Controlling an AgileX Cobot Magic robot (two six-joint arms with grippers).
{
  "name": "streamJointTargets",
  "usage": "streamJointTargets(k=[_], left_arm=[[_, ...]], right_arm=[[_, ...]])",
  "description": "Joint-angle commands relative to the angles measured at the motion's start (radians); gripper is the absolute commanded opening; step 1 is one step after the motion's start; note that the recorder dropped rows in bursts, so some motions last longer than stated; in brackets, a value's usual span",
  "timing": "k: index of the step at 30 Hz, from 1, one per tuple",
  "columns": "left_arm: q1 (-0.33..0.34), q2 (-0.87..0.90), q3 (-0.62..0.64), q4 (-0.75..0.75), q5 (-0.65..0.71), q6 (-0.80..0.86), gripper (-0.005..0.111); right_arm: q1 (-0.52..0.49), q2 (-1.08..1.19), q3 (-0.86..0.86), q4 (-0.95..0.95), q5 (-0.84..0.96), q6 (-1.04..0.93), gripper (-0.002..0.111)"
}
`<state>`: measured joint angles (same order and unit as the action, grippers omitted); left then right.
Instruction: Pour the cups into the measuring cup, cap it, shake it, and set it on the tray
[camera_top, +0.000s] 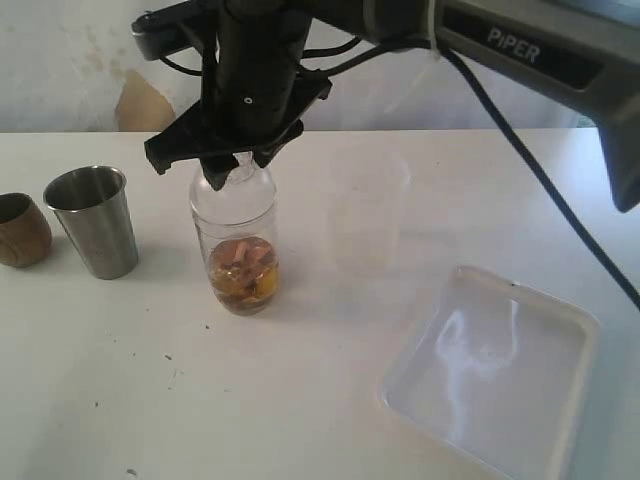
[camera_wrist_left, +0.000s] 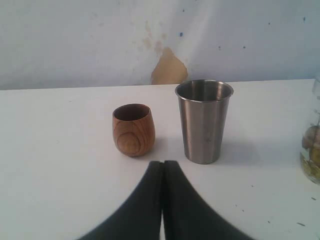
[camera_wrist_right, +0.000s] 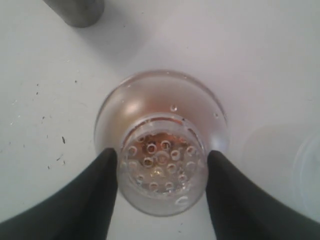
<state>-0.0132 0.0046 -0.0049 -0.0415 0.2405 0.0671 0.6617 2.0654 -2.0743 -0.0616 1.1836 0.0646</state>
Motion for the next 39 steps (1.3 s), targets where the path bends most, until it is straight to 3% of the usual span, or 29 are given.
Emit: streamJointTargets(k=[1, 3, 5, 22, 26, 31, 39], left_arm=[[0.001, -0.005, 0.005, 0.001, -0.009, 0.0, 0.0], [0.001, -0.005, 0.005, 0.001, -0.009, 0.0, 0.0], [0.001, -0.005, 0.005, 0.001, -0.009, 0.0, 0.0], [0.001, -0.005, 0.005, 0.001, -0.009, 0.0, 0.0], [0.001, -0.005, 0.005, 0.001, -0.009, 0.0, 0.0], [0.001, -0.005, 0.005, 0.001, -0.009, 0.0, 0.0], [0.001, -0.005, 0.005, 0.001, -0.009, 0.0, 0.0]], right_arm=[[-0.005, 0.011, 0.001, 0.005, -0.01, 0.002, 0.032], [-0.005, 0.007, 0.001, 0.005, -0.021, 0.002, 0.053], [-0.005, 0.002, -0.001, 0.005, -0.031, 0.002, 0.059], [-0.005, -0.077, -0.001, 0.005, -0.068, -0.015, 0.059], [-0.005, -0.116, -0.001, 0.001, -0.074, -0.015, 0.047], [-0.005, -0.148, 0.001, 0.036, -0.045, -0.052, -0.001], [-0.005, -0.117, 0.001, 0.068, -0.035, -0.065, 0.0]])
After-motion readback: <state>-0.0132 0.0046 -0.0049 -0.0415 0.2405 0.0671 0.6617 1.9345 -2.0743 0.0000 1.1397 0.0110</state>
